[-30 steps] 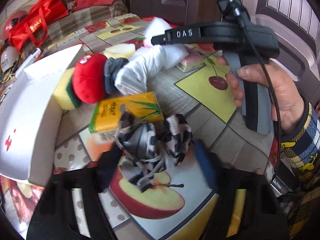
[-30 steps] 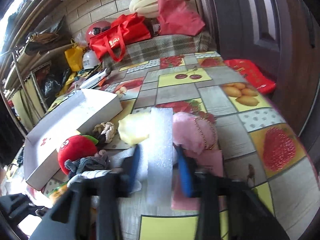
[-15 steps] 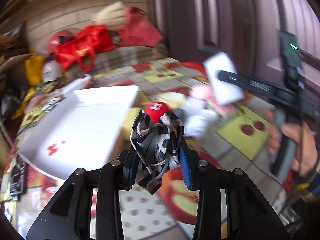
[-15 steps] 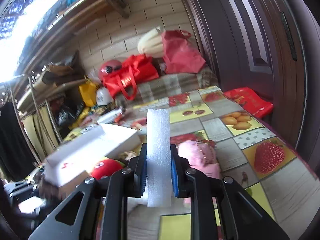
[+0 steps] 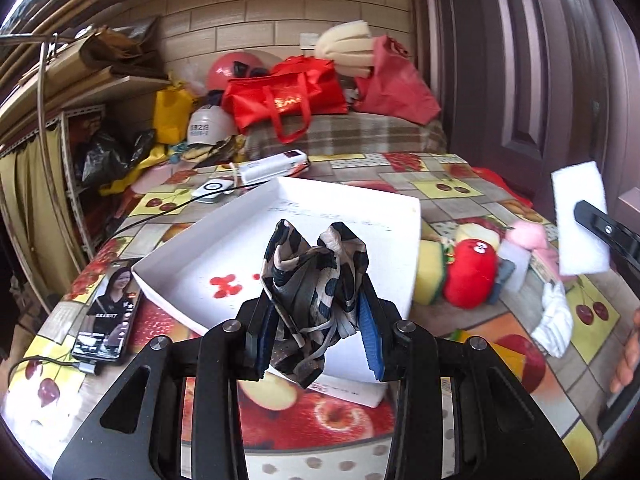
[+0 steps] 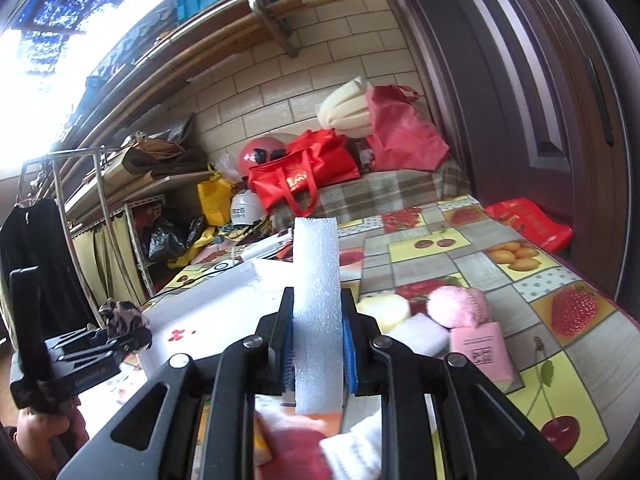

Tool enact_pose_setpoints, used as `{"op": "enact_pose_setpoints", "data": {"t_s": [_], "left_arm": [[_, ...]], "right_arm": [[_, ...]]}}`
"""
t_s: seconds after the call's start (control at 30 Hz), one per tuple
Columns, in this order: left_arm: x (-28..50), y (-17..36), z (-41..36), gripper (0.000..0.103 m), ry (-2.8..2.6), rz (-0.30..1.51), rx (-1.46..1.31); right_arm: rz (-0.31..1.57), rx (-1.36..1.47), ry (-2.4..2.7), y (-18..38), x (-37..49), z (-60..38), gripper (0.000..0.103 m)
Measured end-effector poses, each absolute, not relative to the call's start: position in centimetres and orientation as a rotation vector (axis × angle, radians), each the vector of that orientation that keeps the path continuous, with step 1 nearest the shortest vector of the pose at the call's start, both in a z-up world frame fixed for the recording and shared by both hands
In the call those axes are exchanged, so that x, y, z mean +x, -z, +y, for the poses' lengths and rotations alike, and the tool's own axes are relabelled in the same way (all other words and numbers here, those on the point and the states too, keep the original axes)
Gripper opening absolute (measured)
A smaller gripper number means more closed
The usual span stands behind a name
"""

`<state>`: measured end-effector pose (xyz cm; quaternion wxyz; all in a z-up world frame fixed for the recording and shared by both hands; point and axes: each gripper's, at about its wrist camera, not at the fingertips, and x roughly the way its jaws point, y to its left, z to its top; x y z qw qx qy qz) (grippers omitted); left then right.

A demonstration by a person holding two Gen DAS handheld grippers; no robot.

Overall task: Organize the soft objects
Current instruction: 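Grasp the striped cloth with the left tool while the right tool grasps a white foam block, then carry both items into the white box and open both tools to release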

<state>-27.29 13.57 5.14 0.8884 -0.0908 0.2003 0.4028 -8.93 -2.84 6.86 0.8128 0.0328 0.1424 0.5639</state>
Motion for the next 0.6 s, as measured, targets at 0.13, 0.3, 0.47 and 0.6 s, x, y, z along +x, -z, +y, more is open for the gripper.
{"op": "enact_pose_setpoints", "data": {"t_s": [0.13,0.3,0.47,0.6], "left_arm": [[-27.9,-5.0,14.2,0.036,-0.849,0.401,-0.193],[-27.5,-5.0,15.2,0.036,-0.863,0.392,-0.161],[-27.0,-4.6,17.1,0.036,-0.845,0.402,-0.178],[-26.7,-4.2,18.5,0.036,-0.811,0.441,-0.231]], "right_arm": [[0.286,0.059,-1.221,-6.9,-9.8,-2.3,0.019],[0.290,0.035,-1.245,-6.8,-10.8,-0.9,0.019],[0.275,-0.013,-1.294,-6.8,-12.9,1.0,0.019],[0.267,-0.061,-1.328,-6.8,-14.6,2.7,0.019]]}}
